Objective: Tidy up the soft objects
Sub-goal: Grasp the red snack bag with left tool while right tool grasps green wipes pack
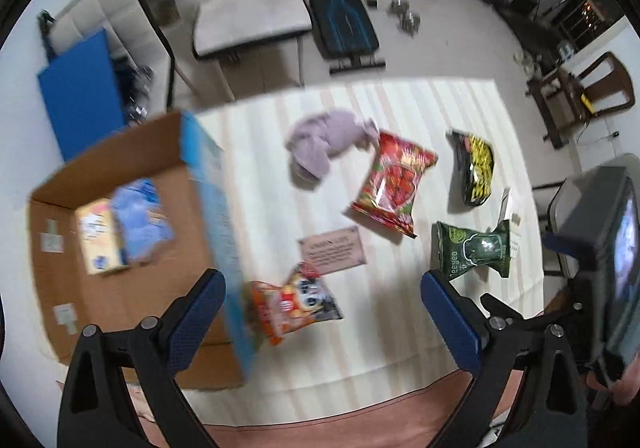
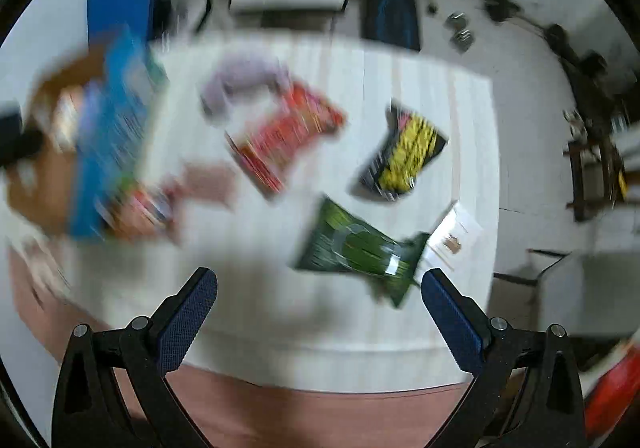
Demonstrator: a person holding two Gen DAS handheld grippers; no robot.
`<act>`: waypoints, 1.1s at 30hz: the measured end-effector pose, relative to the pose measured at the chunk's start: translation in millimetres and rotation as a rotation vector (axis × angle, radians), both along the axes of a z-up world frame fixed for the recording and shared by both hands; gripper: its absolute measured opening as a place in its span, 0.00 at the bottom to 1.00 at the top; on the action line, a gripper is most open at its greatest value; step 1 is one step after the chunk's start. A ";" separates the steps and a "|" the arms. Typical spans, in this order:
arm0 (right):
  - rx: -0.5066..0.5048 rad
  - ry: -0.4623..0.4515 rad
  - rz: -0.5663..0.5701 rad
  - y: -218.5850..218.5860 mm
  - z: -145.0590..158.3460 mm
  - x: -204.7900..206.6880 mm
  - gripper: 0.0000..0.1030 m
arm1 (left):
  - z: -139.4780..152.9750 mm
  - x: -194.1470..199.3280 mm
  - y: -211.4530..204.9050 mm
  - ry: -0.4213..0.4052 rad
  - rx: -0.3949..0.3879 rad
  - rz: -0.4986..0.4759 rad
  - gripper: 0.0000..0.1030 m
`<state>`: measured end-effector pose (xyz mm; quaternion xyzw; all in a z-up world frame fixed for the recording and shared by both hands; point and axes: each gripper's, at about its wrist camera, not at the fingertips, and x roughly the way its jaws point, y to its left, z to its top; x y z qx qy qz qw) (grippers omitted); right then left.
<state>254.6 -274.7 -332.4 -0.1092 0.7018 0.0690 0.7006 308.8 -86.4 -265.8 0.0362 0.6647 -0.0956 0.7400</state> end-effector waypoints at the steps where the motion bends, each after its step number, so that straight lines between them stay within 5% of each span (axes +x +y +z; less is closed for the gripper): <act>1: -0.028 0.032 0.040 -3.1 -15.1 2.9 1.00 | -13.0 4.0 -7.7 0.022 0.015 -0.004 0.97; 10: -0.071 0.219 0.300 -7.3 -113.3 17.1 1.00 | -74.5 16.8 -29.9 0.137 0.066 -0.006 0.97; 12: -0.060 0.244 0.278 -12.5 -125.3 15.3 0.89 | -80.3 19.9 -33.8 0.144 0.072 -0.014 0.97; 13: -0.056 0.247 0.241 -17.7 -128.3 14.8 0.81 | -82.2 21.7 -35.1 0.146 0.073 -0.019 0.97; 14: -0.052 0.255 0.200 -23.0 -130.3 15.2 0.59 | -84.2 24.1 -37.3 0.147 0.075 -0.025 0.97; 17: 0.068 0.276 -0.102 -59.6 -129.1 20.7 0.46 | -91.4 34.5 -46.4 0.150 0.077 -0.037 0.97; 22: 0.261 0.201 -0.480 -108.5 -117.9 13.8 0.45 | -115.4 57.0 -79.0 0.181 0.101 -0.096 0.97; 29: 0.277 0.191 -0.566 -116.7 -117.7 15.0 0.49 | -155.0 75.3 -120.7 0.242 0.141 -0.193 0.96; 33: 0.260 0.164 -0.607 -118.6 -114.5 22.6 0.50 | -168.1 71.8 -131.6 0.257 0.166 -0.224 0.68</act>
